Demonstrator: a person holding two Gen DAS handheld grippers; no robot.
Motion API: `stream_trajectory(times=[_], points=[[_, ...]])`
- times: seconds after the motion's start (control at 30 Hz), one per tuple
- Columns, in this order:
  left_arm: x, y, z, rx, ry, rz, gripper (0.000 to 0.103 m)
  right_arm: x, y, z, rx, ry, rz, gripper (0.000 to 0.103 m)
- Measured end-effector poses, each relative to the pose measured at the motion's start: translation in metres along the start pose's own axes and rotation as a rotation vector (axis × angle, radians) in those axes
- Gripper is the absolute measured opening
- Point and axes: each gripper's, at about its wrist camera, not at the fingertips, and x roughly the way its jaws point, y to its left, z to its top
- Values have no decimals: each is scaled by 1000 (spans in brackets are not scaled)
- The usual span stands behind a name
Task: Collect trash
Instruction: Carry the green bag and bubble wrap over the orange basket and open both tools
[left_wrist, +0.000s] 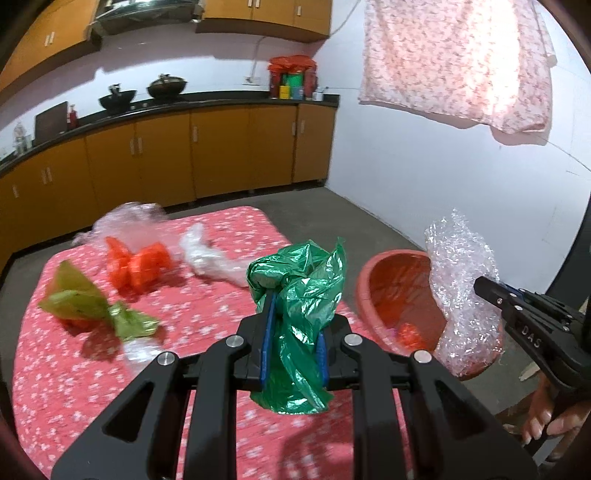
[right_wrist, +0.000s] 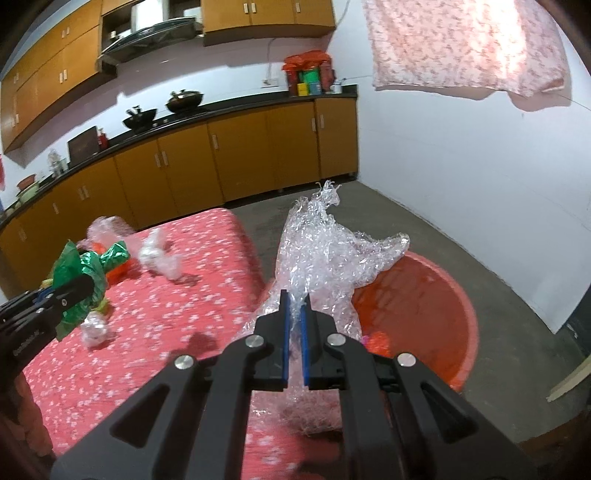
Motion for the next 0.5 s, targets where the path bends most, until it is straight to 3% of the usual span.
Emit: stream_trajectory(times=[0.5], points=[[55, -82, 8, 76, 48, -180, 19, 17, -79, 6, 62, -3, -117, 6]])
